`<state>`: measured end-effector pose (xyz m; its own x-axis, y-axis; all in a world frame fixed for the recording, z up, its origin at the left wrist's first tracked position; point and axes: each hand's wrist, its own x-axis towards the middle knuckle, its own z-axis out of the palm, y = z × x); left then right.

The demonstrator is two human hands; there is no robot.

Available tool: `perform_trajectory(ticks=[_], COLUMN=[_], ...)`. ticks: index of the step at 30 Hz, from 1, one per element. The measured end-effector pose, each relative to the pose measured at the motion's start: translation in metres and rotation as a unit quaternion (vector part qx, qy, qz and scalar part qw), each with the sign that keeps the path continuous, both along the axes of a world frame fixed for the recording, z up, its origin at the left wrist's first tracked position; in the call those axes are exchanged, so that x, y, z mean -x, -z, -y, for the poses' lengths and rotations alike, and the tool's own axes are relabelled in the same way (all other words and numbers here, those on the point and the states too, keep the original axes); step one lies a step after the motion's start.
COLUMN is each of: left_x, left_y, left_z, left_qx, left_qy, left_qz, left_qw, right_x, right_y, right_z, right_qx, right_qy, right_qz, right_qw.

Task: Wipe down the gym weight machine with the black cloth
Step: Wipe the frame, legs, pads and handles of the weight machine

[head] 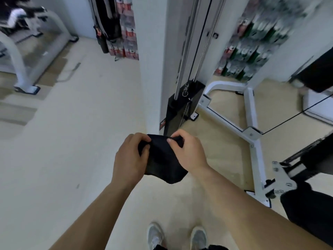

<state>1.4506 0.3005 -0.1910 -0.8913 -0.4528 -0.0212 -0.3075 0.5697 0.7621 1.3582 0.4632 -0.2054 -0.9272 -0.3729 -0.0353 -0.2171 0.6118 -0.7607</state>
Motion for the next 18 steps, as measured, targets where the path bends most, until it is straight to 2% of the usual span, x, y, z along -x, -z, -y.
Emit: perform_trajectory(ticks=[7, 12, 18], left_x=[-0.009, 0.005, 0.047], left_y=[-0.172, -0.284, -0.401], left_z=[-0.013, -0.032, -0.058], left_qx=[0.031, 0.08, 0.151], left_qy=[-0.007, -0.004, 0.039], left_qz=[-0.036, -0.091, -0.179], left_qw=[0.999, 0.993, 0.971], right_x=[-0.01, -0.003, 0.035], right_y=[-0.172, -0.293, -0.415], right_z=[-0.029, -0.062, -0.097], right_qx=[0.001, -0.022, -0.018], right_qy=[0.001, -0.032, -0.005], right_qz=[-0.035, -0.121, -0.205], right_qw=[0.999, 0.992, 0.979])
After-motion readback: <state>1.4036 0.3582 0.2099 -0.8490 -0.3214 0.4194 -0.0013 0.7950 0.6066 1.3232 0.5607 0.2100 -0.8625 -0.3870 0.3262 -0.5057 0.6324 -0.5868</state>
